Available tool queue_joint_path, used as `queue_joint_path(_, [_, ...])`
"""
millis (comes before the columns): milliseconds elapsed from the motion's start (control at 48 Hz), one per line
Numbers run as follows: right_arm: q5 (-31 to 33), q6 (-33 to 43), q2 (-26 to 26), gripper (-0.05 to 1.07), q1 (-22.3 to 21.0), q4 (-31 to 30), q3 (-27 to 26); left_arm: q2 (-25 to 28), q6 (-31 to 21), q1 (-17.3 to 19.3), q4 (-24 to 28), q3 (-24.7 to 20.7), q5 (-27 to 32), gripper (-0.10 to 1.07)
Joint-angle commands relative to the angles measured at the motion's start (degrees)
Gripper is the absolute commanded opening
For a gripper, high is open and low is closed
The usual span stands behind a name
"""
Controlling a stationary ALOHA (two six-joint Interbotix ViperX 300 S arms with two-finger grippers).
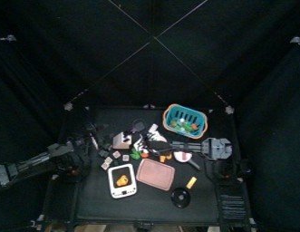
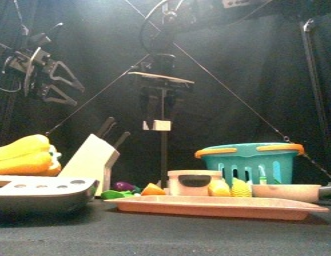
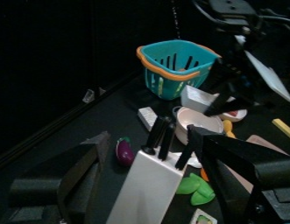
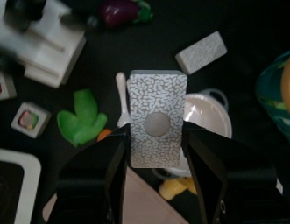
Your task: Place rice o nplate
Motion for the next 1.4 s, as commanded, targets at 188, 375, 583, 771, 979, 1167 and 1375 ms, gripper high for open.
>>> queue_joint_path(188, [0.4,5.4,-8.0,0.63,5.2,-2.7,3.2,0.2,0.1,0.0,0.0,-0.6,-0.2,1.02])
queue_joint_path(375, [-0.7,11.3,-13.3,0.62,5.5,-3.4,11.9,0.2,0.0,0.0,0.0,-0.6,-0.2,1.02])
queue_joint_path(583, [-10.3,17.0,-17.4,0.62,6.0,-2.2,20.9,0.2,0.0,0.0,0.0,-0.6,-0.2,1.02])
queue_joint_path(771, [-19.2,21.4,-18.2,0.62,7.3,-0.4,26.5,0.2,0.0,0.0,-0.1,-0.6,1.1,1.02])
queue_joint_path(979, [-21.7,29.6,-16.7,0.62,10.9,0.0,29.1,0.2,0.0,0.0,-0.1,-0.5,1.7,1.02])
queue_joint_path(1167, [-22.9,37.4,-15.3,0.62,14.9,-0.6,31.3,0.2,0.0,0.0,-0.2,-0.4,1.8,1.03])
queue_joint_path(1375, [-28.4,44.3,-13.1,0.62,15.7,-1.0,34.4,0.2,0.0,0.1,-0.2,-0.5,1.8,1.02])
